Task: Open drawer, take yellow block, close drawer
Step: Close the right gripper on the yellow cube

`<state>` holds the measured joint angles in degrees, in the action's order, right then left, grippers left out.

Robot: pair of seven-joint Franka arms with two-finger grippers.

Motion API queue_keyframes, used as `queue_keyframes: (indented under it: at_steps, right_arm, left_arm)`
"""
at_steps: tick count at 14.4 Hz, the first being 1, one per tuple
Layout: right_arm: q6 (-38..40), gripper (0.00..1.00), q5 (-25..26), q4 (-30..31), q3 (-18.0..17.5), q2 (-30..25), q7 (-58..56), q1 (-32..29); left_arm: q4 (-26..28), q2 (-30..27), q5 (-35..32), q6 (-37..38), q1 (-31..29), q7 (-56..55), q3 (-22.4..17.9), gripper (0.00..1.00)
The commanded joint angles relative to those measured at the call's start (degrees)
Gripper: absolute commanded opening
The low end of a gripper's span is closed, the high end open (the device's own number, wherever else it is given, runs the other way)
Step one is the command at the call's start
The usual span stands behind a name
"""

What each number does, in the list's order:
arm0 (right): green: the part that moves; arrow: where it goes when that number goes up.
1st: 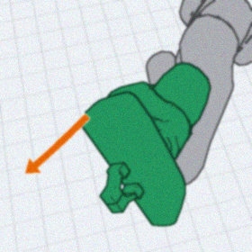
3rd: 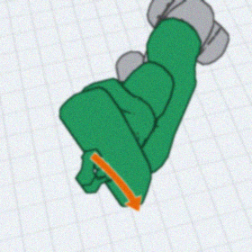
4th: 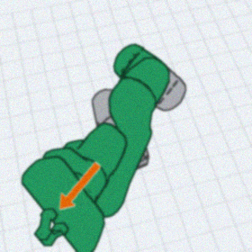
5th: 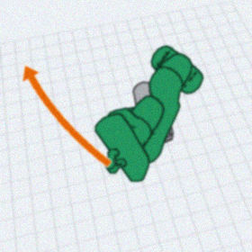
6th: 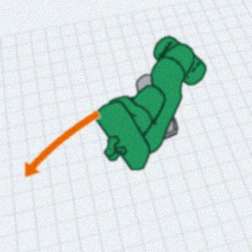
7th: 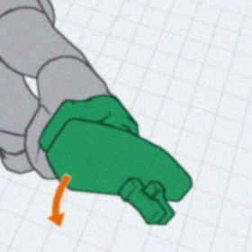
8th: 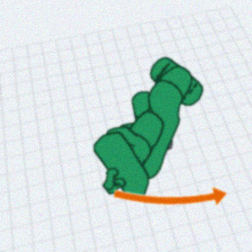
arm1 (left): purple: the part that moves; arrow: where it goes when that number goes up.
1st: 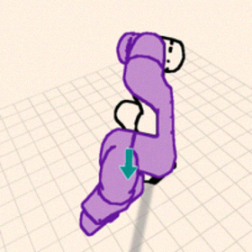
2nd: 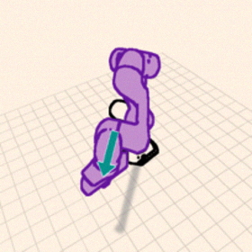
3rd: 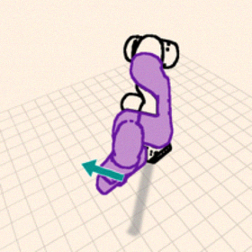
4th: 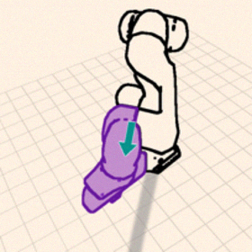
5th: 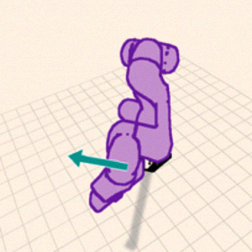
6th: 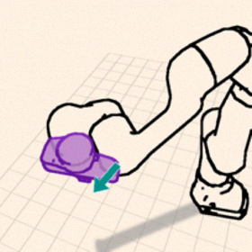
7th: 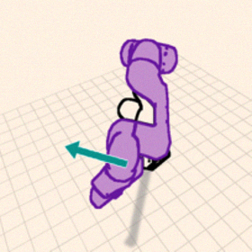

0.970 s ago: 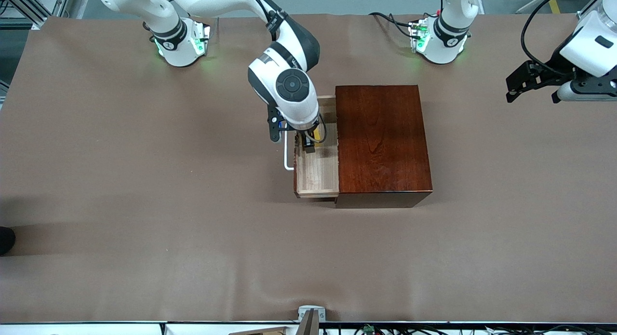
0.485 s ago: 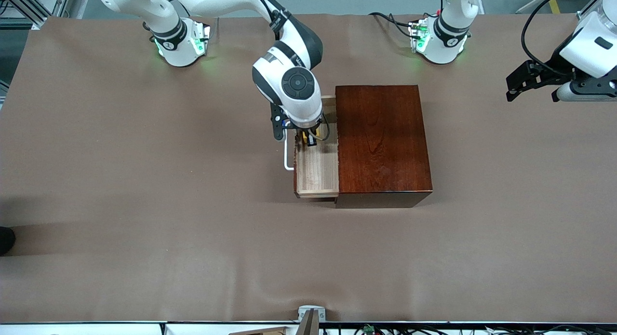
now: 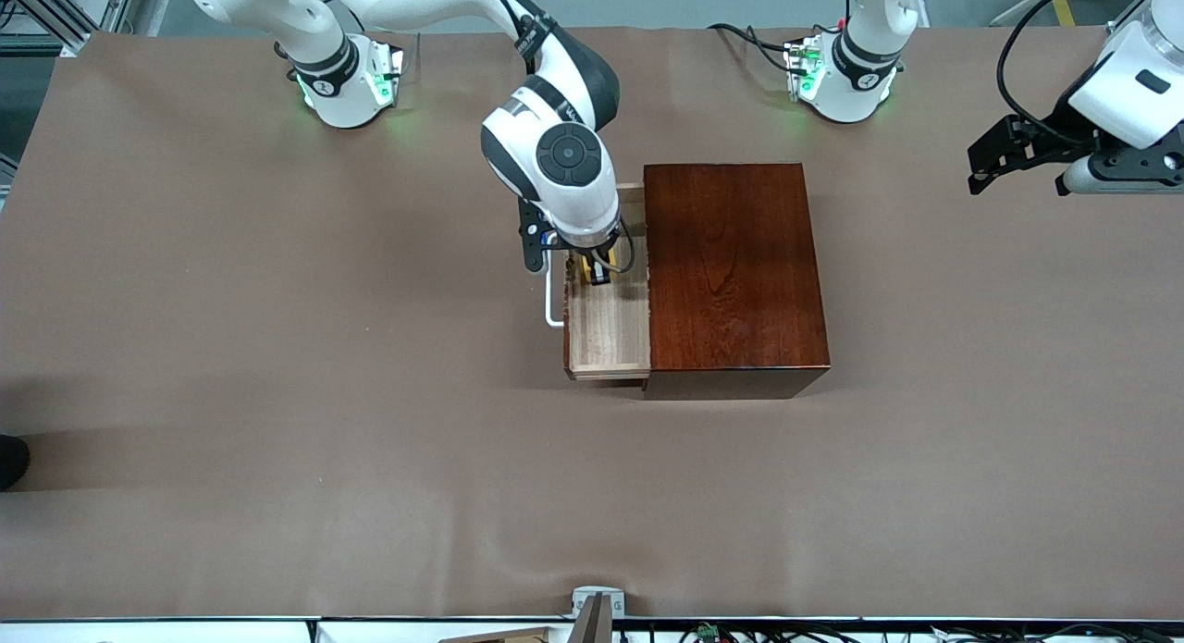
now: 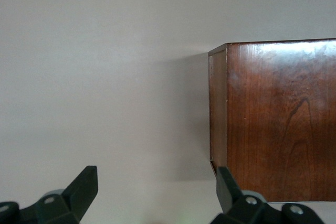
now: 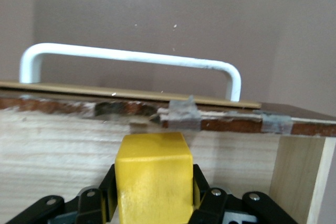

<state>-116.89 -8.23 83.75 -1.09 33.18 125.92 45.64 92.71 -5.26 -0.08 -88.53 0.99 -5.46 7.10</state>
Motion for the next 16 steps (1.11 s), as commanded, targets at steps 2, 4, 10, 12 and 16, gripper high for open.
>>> queue_keyframes:
  at_steps: [2,4,10,12,16]
  right_arm:
    - [1.48,0.11,-0.03,-2.09,-0.14,-0.48,0.55,-0.89]
    - [4.03,0.11,0.14,-3.41,-0.14,-0.48,0.38,-1.95]
    - [8.86,0.11,0.05,-6.75,-0.49,-0.74,-1.8,-4.41]
    - [11.41,0.1,-0.3,-8.24,-0.58,-1.01,-2.7,-5.46]
    - [12.91,0.1,-1.09,-9.31,-0.41,-2.06,-6.03,-6.7]
  left_arm:
    - [-3.93,3.23,-0.63,0.47,0.33,-0.07,1.42,1.0]
    - [-4.11,3.94,-0.8,0.47,0.33,-1.91,3.87,1.0]
    - [-4.2,6.32,-0.8,0.47,1.04,-12.0,11.34,1.0]
    - [-4.2,7.63,-0.71,0.47,1.12,-15.79,14.06,1.0]
    - [-4.2,10.01,-0.63,-1.98,2.7,-23.7,17.33,1.0]
